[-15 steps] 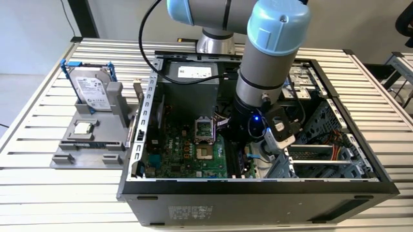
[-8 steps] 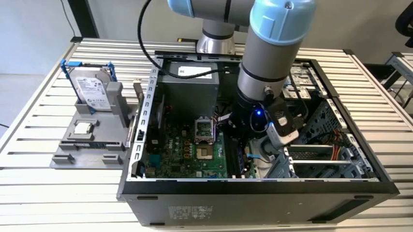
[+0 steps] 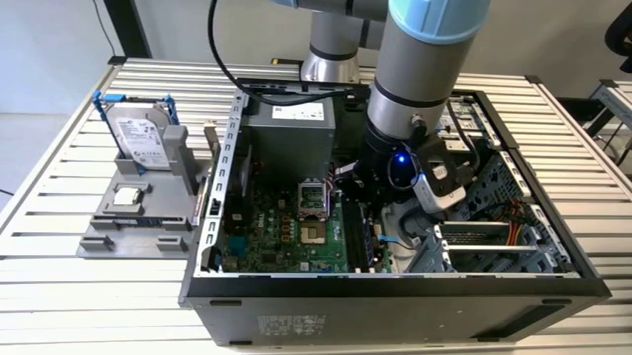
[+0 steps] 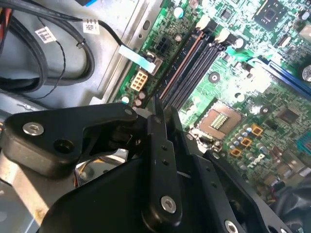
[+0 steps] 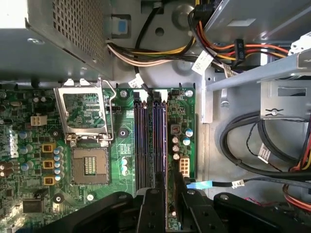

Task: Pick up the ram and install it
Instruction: 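Insert the ram into the slot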

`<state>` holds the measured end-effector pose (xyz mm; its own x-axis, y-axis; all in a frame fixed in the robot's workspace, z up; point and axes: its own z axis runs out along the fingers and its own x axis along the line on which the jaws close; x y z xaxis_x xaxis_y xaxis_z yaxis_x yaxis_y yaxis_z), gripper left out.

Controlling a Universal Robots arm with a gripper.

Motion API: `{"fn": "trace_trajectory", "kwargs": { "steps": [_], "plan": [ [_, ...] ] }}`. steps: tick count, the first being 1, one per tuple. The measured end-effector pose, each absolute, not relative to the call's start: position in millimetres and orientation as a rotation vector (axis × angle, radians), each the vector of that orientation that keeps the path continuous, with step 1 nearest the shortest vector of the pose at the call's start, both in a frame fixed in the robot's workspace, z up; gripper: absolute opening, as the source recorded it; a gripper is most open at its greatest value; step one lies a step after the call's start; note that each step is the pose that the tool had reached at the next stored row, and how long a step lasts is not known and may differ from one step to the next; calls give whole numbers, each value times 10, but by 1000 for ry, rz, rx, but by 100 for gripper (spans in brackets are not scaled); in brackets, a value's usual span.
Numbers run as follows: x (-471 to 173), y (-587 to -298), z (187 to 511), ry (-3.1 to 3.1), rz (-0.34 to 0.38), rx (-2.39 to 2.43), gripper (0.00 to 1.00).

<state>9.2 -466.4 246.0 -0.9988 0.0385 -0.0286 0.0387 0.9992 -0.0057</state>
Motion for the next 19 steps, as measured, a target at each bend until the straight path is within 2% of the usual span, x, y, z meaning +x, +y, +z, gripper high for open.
{"fn": "trace_trajectory", "kwargs": {
  "steps": [2,3,19],
  "plan": [
    [92,-4665,2461,3113,-10,60,100],
    [92,-4665,2462,3113,-10,60,0],
    [92,-4665,2462,3113,-8,60,0]
  ]
}}
